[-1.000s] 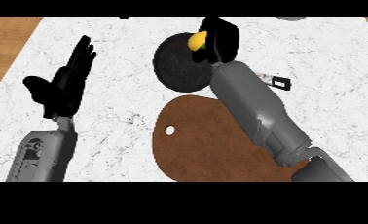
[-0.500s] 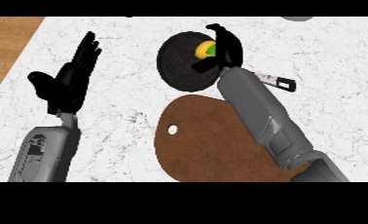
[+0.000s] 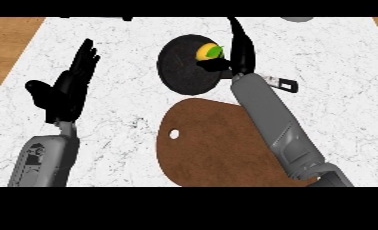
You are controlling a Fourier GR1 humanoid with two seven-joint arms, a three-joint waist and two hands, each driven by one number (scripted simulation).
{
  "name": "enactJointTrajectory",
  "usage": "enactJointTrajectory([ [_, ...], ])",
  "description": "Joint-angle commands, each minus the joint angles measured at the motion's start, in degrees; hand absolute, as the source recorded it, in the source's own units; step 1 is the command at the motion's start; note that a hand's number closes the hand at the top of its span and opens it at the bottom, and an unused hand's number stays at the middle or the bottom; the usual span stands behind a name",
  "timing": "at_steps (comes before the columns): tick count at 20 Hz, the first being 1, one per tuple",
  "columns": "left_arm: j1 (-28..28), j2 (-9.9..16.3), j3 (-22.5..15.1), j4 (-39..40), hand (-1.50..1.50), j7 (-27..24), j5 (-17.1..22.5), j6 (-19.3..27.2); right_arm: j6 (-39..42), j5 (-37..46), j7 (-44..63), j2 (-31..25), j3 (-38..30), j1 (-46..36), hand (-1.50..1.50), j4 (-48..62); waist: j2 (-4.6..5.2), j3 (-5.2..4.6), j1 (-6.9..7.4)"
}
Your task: Pick the lemon from the cutting board and place it in the pan
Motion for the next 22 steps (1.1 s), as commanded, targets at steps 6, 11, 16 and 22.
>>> enactJointTrajectory([
  [6,1.56,0.76,1.47,-3.29,0.0,3.61,-0.34,1.93,10.4,-17.33,-10.22,0.0,6.6,16.0,-1.5,-18.23,-1.93,-0.09,-3.89],
  [11,4.71,1.29,2.5,-2.14,0.0,1.49,0.38,0.71,12.36,-14.08,-3.66,-0.01,13.48,27.43,-1.5,-37.08,-2.4,-0.21,-6.13],
  [16,2.78,2.55,4.37,-0.72,0.0,1.22,0.46,1.17,12.17,-11.03,2.67,-4.75,19.53,42.49,-1.5,-58.75,-2.18,-0.25,-6.94],
  [22,4.44,2.39,3.33,-2.53,0.0,0.79,0.96,-0.9,10.87,-3.66,13.64,-10.78,26.12,55.36,-1.5,-78.81,-1.49,-0.18,-4.62],
])
